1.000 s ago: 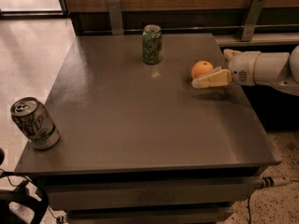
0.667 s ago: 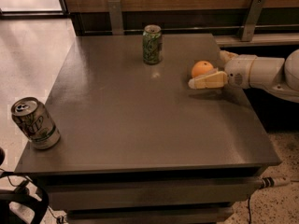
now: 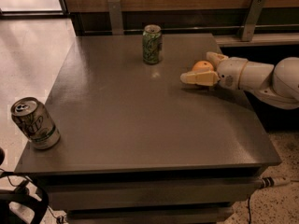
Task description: Move orange near 7up can
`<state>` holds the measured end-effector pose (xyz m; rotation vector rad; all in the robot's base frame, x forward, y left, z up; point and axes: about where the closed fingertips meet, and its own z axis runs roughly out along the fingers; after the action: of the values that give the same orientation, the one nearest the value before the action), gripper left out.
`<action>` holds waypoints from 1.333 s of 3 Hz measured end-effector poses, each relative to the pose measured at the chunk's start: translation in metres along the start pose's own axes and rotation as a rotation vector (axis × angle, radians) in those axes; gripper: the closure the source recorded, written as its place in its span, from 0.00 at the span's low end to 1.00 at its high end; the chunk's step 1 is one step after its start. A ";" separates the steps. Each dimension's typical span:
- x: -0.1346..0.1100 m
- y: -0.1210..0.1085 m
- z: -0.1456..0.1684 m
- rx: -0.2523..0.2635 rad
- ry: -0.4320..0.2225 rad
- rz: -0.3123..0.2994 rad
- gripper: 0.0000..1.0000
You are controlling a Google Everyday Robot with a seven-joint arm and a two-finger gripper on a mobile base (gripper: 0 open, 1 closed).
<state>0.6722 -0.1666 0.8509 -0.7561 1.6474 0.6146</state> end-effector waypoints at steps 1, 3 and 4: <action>-0.001 0.002 0.002 -0.005 0.003 -0.002 0.41; -0.001 0.005 0.007 -0.014 0.001 -0.002 0.88; -0.003 0.007 0.008 -0.021 0.007 -0.005 1.00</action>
Offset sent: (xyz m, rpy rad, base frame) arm -0.0001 0.0028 0.0002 -0.0012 0.0007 0.0049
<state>0.6728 -0.1553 0.8526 -0.7782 1.6471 0.6277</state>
